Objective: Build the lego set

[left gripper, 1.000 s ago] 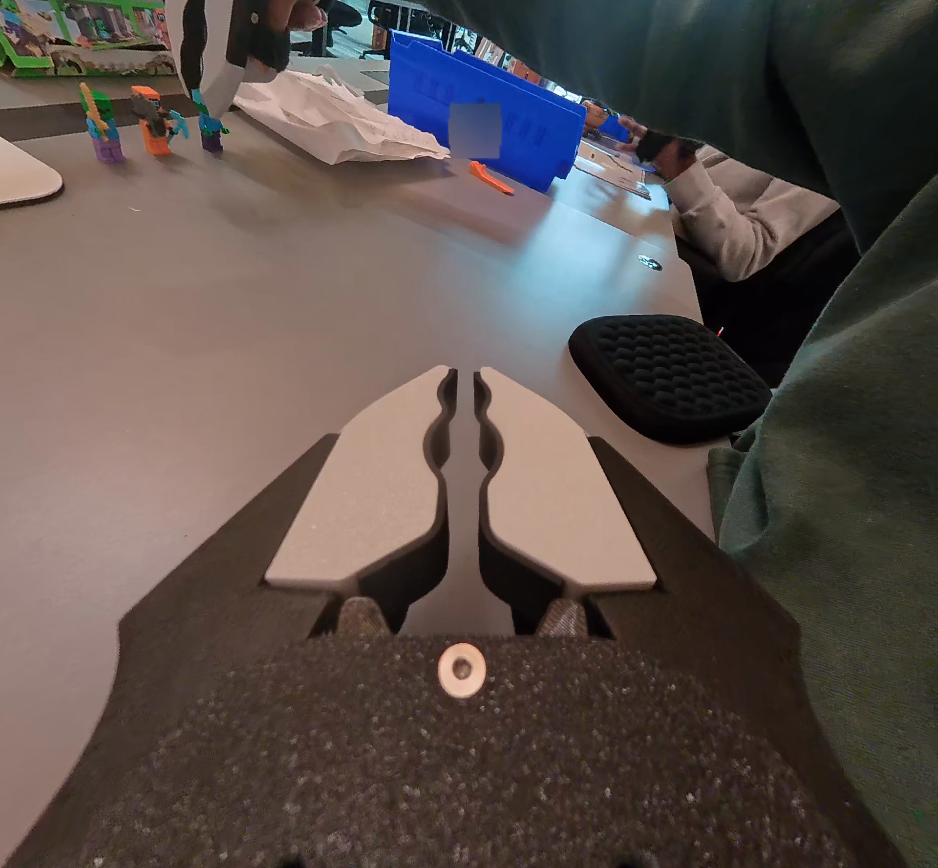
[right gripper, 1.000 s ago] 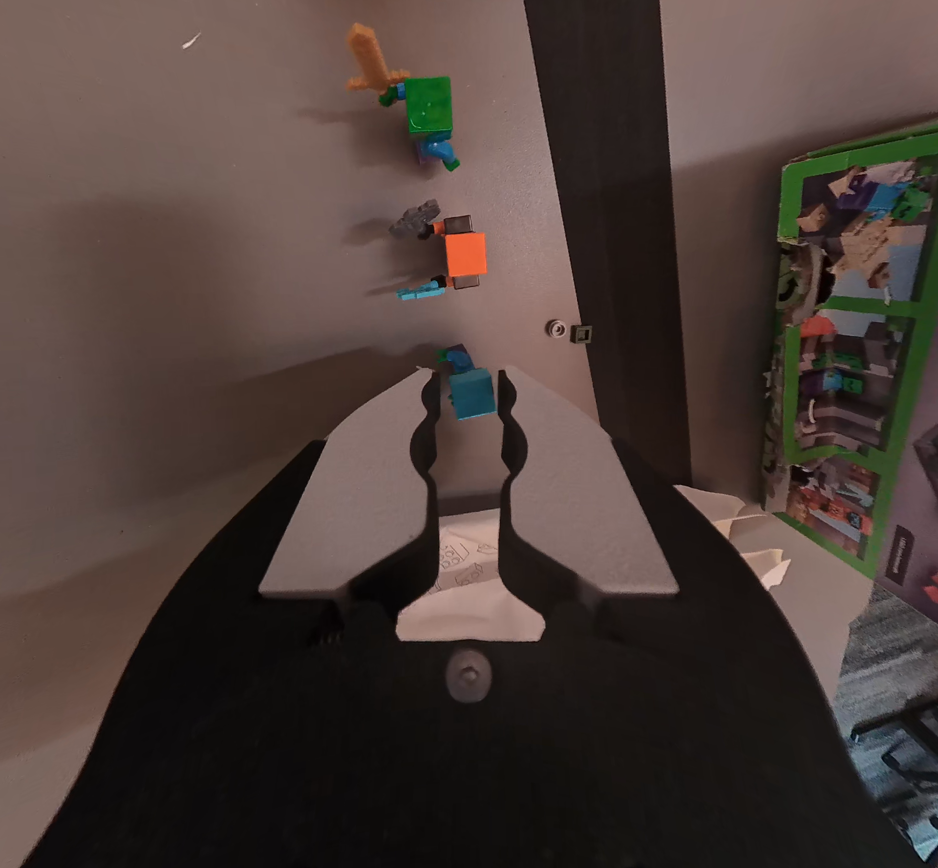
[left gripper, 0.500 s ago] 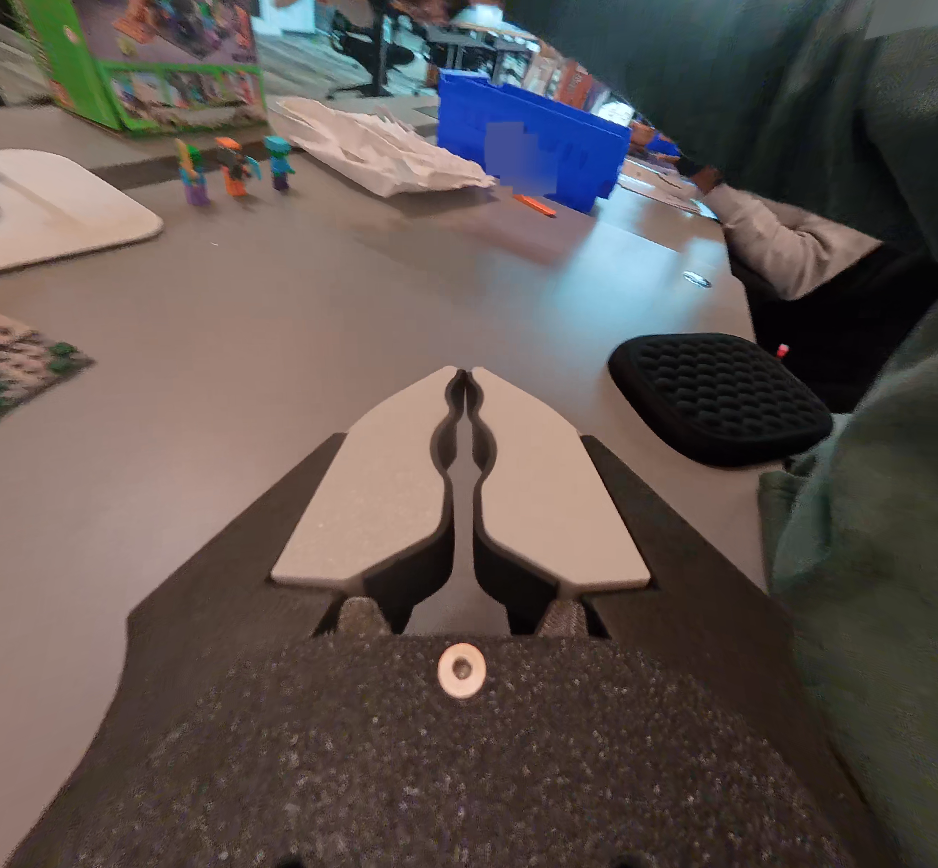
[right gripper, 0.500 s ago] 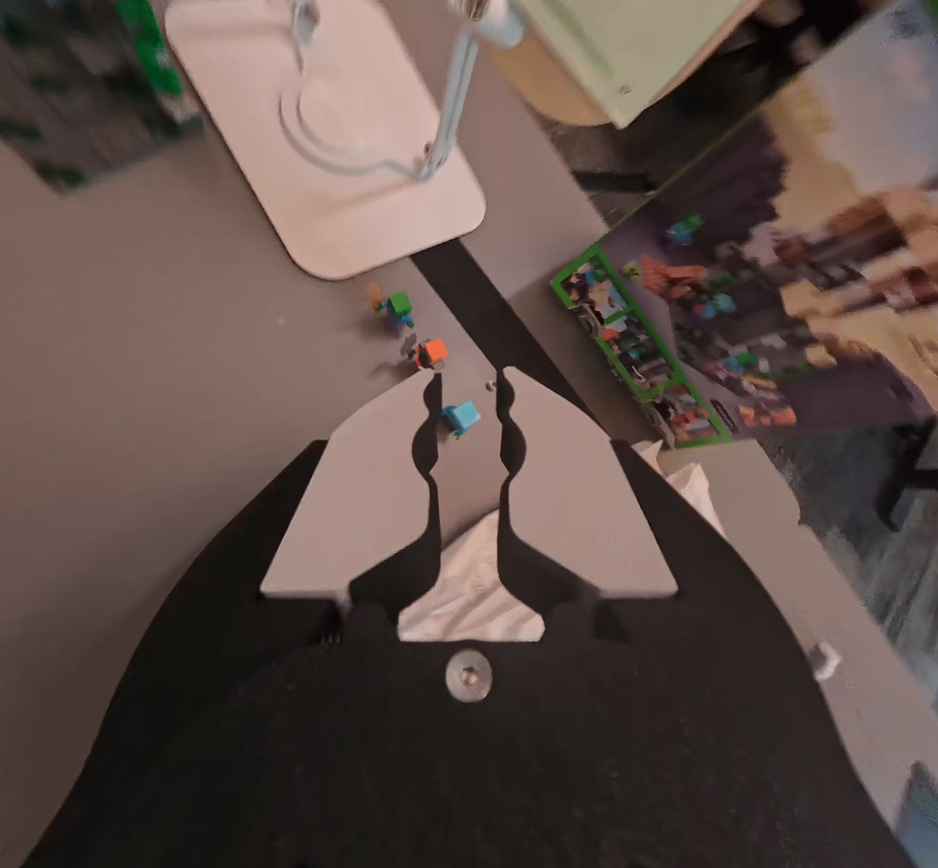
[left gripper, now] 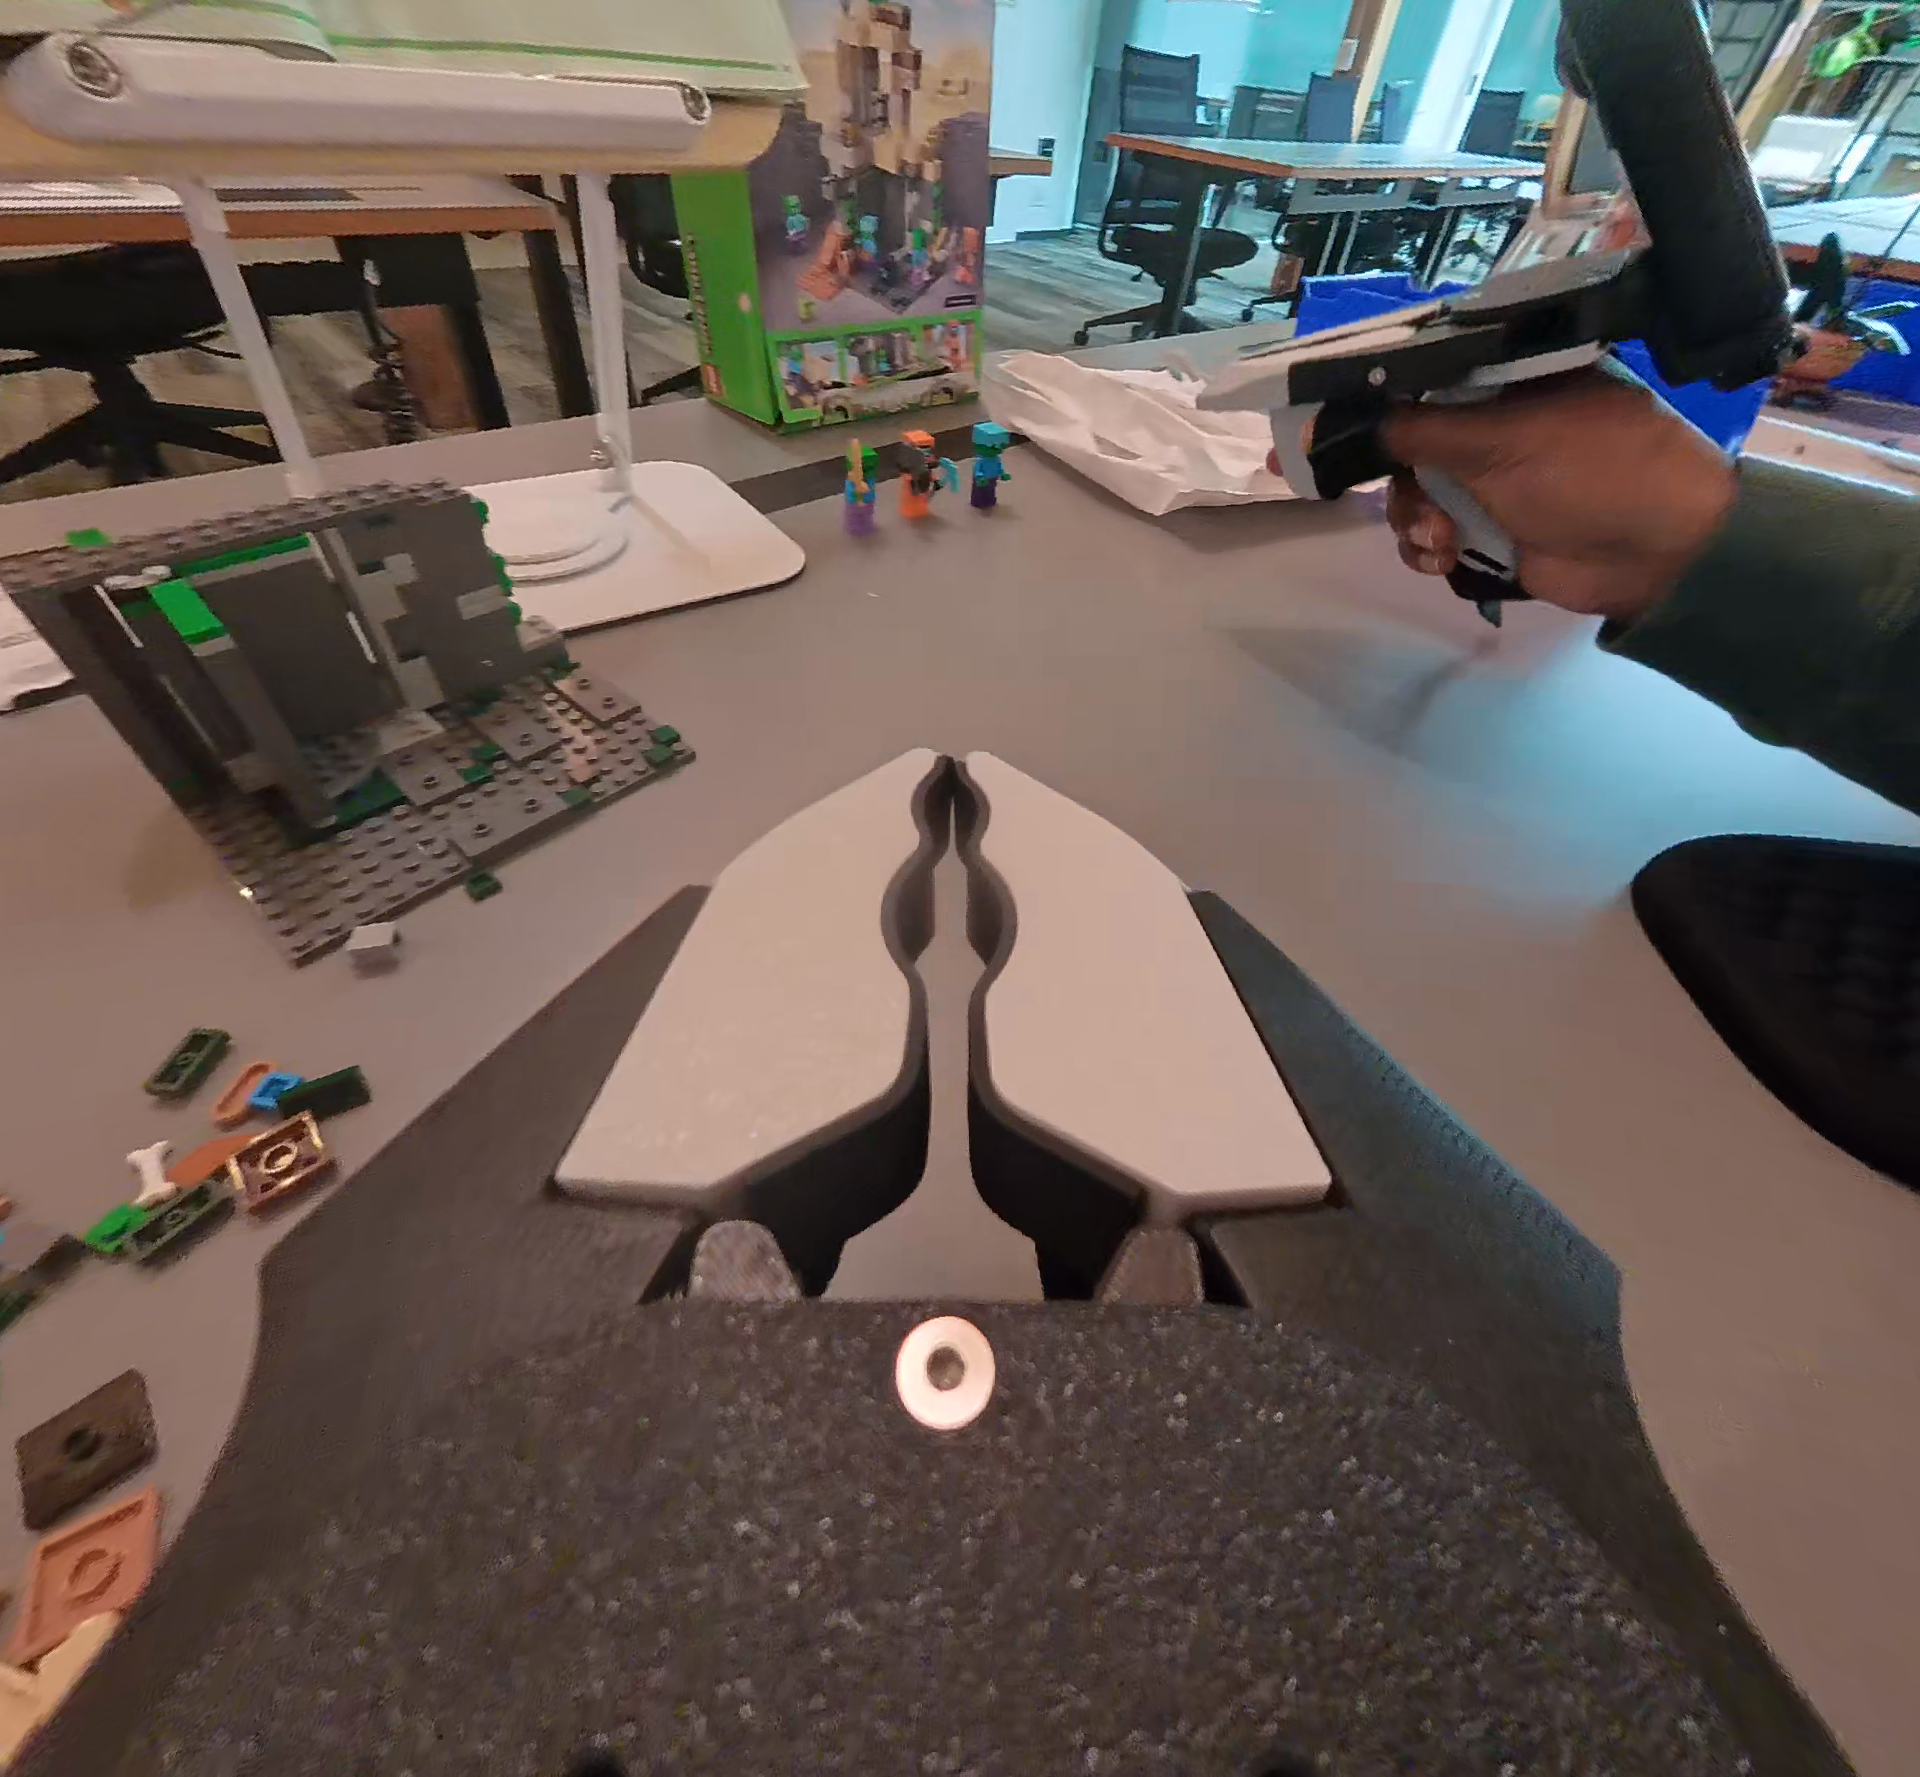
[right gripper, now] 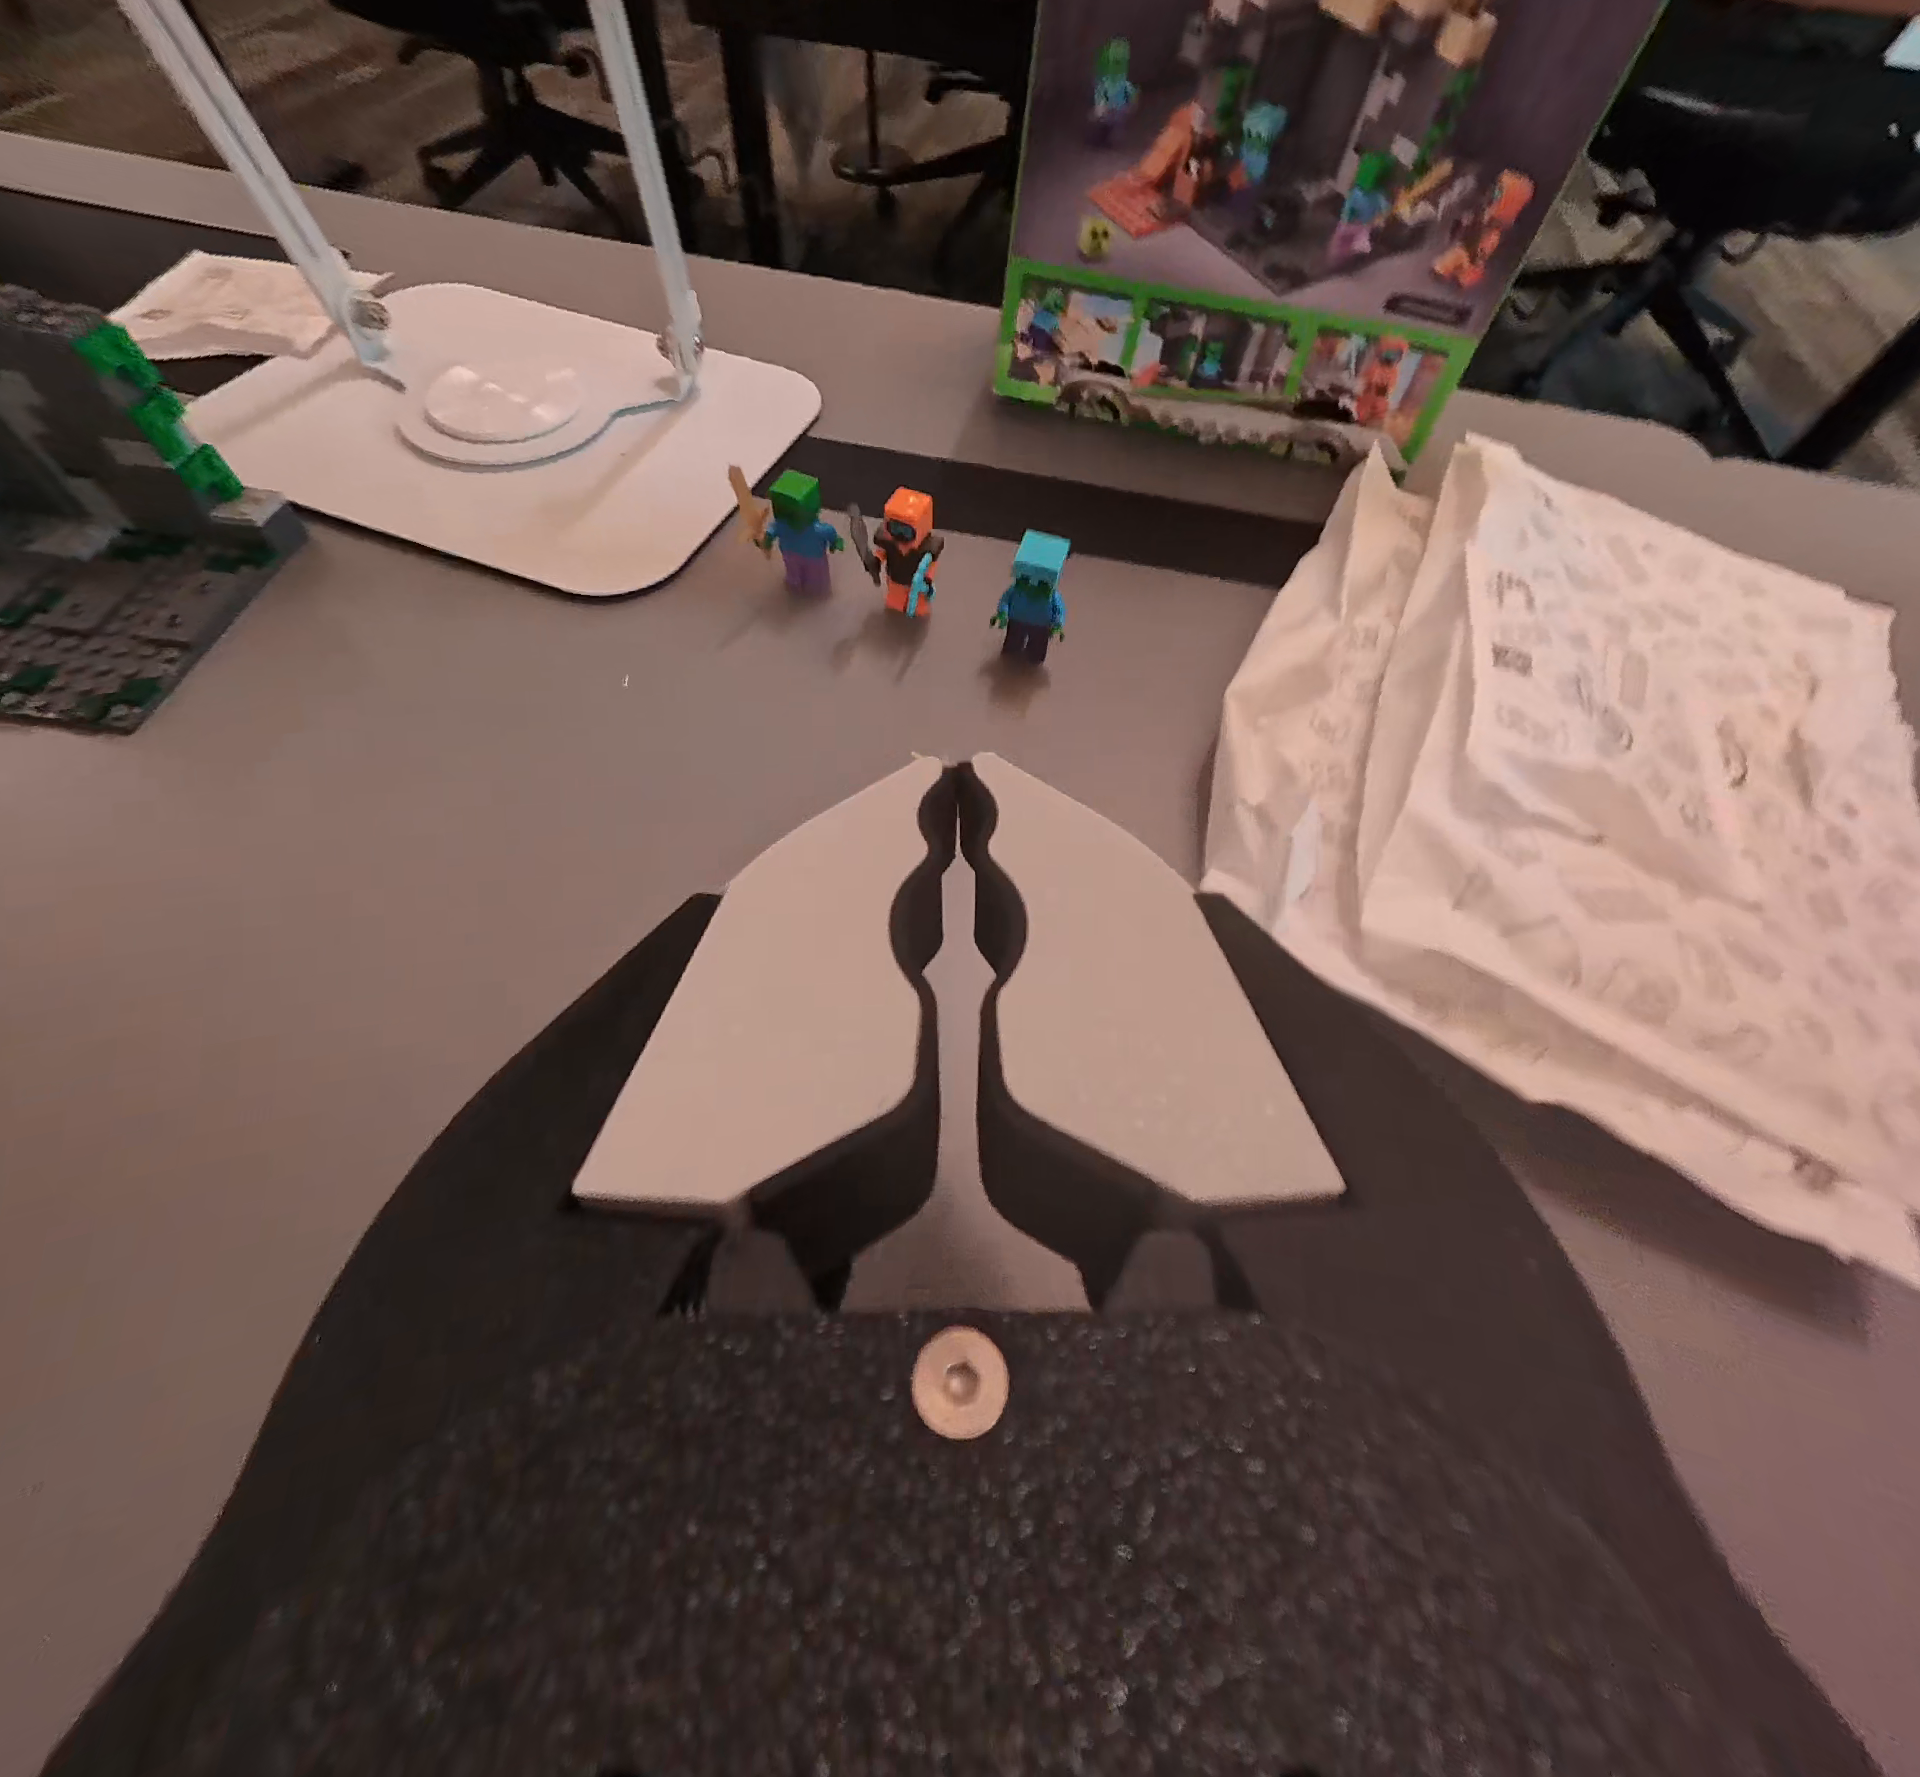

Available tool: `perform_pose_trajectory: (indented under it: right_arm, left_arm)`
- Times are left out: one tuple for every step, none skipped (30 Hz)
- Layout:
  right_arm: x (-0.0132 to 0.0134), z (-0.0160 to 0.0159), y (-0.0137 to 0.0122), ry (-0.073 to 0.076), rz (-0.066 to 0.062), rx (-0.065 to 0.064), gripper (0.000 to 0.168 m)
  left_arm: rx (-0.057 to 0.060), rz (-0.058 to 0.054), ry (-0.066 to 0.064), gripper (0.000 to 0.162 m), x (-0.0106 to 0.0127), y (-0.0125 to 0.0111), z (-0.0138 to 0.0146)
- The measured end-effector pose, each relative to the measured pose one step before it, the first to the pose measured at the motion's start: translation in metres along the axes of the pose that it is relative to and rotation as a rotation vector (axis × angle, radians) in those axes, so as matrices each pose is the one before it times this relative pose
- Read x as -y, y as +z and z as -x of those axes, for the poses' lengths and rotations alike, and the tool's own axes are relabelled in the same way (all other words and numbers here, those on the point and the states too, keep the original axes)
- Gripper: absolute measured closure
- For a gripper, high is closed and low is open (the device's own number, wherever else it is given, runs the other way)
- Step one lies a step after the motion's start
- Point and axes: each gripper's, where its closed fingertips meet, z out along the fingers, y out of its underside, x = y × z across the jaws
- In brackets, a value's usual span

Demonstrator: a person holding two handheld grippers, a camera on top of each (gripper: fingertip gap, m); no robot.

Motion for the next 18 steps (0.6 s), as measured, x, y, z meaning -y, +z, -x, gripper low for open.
perform_pose_trajectory:
  right_arm:
    - [-0.00423, 0.00317, 0.00211, 0.0172, 0.0046, -0.0104, 0.168]
    - [-0.00288, 0.00401, 0.00171, 0.0146, 0.0002, -0.0060, 0.168]
    - [-0.00164, 0.00415, 0.00137, 0.0118, -0.0032, -0.0037, 0.168]
    - [-0.00076, 0.00365, 0.00144, 0.0117, -0.0058, -0.0032, 0.168]
    - [-0.00086, 0.00279, 0.00173, 0.0107, -0.0052, -0.0043, 0.168]
    - [-0.00141, 0.00194, 0.00198, 0.0087, -0.0044, -0.0058, 0.168]
    - [-0.00164, 0.00103, 0.00162, 0.0037, -0.0101, -0.0076, 0.168]
    - [-0.00199, 0.00025, 0.00130, -0.0074, -0.0119, -0.0095, 0.168]
    - [-0.00236, -0.00074, 0.00099, -0.0165, -0.0069, -0.0115, 0.168]
    - [-0.00096, -0.00033, 0.00090, -0.0146, -0.0086, -0.0031, 0.168]
    - [0.00082, -0.00081, 0.00057, -0.0047, -0.0142, 0.0001, 0.168]
    - [0.00139, -0.00195, 0.00019, -0.0006, -0.0132, -0.0044, 0.168]
    - [0.00136, -0.00160, 0.00009, -0.0008, -0.0101, -0.0036, 0.168]
    - [0.00125, -0.00045, -0.00005, 0.0020, -0.0082, 0.0007, 0.168]
    - [0.00098, 0.00027, -0.00004, 0.0040, -0.0054, 0.0022, 0.168]
    - [0.00097, 0.00067, -0.00020, 0.0043, -0.0047, 0.0028, 0.168]
    - [0.00110, 0.00118, -0.00036, 0.0041, -0.0051, 0.0037, 0.168]
    - [0.00135, 0.00117, -0.00054, 0.0024, -0.0058, 0.0022, 0.168]
  left_arm:
    - [0.0097, 0.0027, 0.0057, 0.162, -0.00089, 0.00011, 0.00180]
    - [0.0125, 0.0016, 0.0048, 0.162, -0.00085, 0.00012, 0.00230]
    - [0.0137, 0.0007, 0.0052, 0.162, -0.00064, 0.00010, 0.00255]
    - [0.0150, 0.0008, 0.0061, 0.162, -0.00065, 0.00016, 0.00270]
    - [0.0182, -0.0006, 0.0063, 0.162, -0.00056, 0.00021, 0.00334]
    - [0.0202, 0.0010, 0.0055, 0.162, -0.00063, 0.00029, 0.00360]
    - [0.0190, 0.0014, 0.0043, 0.162, -0.00065, 0.00043, 0.00363]
    - [0.0203, 0.0006, 0.0031, 0.162, -0.00057, 0.00043, 0.00378]
    - [0.0214, -0.0015, 0.0005, 0.162, -0.00025, 0.00027, 0.00409]
    - [0.0154, 0.0017, -0.0033, 0.162, -0.00047, 0.00058, 0.00334]
    - [0.0134, 0.0025, -0.0077, 0.162, -0.00050, 0.00092, 0.00293]
    - [0.0140, 0.0002, -0.0076, 0.162, -0.00004, 0.00135, 0.00281]
    - [0.0145, -0.0016, -0.0018, 0.162, 0.00030, 0.00163, 0.00239]
    - [0.0144, 0.0010, 0.0059, 0.162, 0.00024, 0.00195, 0.00180]
    - [0.0152, 0.0019, 0.0103, 0.162, 0.00024, 0.00193, 0.00139]
    - [0.0128, -0.0023, 0.0098, 0.162, 0.00094, 0.00183, 0.00066]
    - [0.0115, -0.0024, 0.0087, 0.162, 0.00134, 0.00172, 0.00062]
    - [0.0123, -0.0010, 0.0080, 0.162, 0.00160, 0.00177, 0.00083]
